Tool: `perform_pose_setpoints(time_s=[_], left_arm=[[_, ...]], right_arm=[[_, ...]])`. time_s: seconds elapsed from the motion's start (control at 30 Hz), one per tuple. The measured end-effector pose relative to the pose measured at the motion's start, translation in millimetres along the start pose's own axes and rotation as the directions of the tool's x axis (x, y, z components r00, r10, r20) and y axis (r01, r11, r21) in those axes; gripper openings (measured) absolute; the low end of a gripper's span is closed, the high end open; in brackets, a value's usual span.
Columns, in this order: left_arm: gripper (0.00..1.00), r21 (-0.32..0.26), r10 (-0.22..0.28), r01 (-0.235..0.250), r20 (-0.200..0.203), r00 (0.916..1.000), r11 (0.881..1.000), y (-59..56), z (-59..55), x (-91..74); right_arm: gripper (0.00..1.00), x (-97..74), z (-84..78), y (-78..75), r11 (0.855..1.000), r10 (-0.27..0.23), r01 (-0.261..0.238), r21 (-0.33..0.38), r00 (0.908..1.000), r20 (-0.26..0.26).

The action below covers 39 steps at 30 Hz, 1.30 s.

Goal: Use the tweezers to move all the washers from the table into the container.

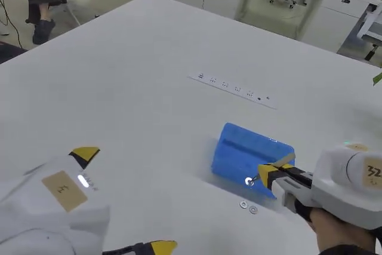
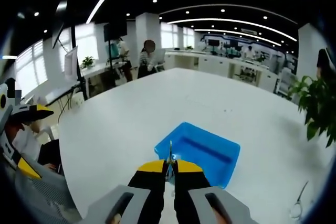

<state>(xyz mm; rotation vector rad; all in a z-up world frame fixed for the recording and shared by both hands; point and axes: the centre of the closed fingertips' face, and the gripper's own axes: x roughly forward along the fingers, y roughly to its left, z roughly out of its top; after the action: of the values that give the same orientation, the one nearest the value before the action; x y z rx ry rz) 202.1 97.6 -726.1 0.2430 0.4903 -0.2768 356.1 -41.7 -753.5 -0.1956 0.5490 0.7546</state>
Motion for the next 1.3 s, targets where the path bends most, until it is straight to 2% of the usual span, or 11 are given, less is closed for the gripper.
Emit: perform_pose_setpoints(time_s=[0.17, 0.5, 0.7, 0.9, 1.3], left_arm=[[0.95, -0.005, -0.001, 0.001, 0.001, 1.0000, 1.000, 0.3, 0.0, 1.0], [0.93, -0.011, 0.011, -0.011, -0.022, 0.9997, 1.000, 5.5, -6.9, 4.1], [0.93, -0.026, 0.023, -0.024, -0.031, 0.9992, 0.999, 10.9, -10.1, 6.3], [0.93, -0.036, 0.028, -0.030, -0.040, 0.9988, 0.999, 11.6, -13.0, 8.1], [0.92, -0.057, 0.044, -0.048, -0.070, 0.9966, 0.997, 15.1, -22.3, 10.9]], right_arm=[[0.01, 9.9, 7.4, -9.7, 1.000, -0.012, 0.012, -0.012, 0.9999, 0.004], [0.01, 35.3, 9.4, -27.8, 0.999, -0.034, 0.034, 0.002, 0.9994, -0.009], [0.01, 50.8, 1.4, -32.0, 0.999, -0.037, 0.036, -0.010, 0.9985, -0.041], [0.01, 64.7, -11.3, -32.2, 0.999, -0.030, 0.029, -0.015, 0.9962, -0.082], [0.02, 79.1, -28.6, -37.5, 0.999, -0.028, 0.023, -0.037, 0.9896, -0.141]])
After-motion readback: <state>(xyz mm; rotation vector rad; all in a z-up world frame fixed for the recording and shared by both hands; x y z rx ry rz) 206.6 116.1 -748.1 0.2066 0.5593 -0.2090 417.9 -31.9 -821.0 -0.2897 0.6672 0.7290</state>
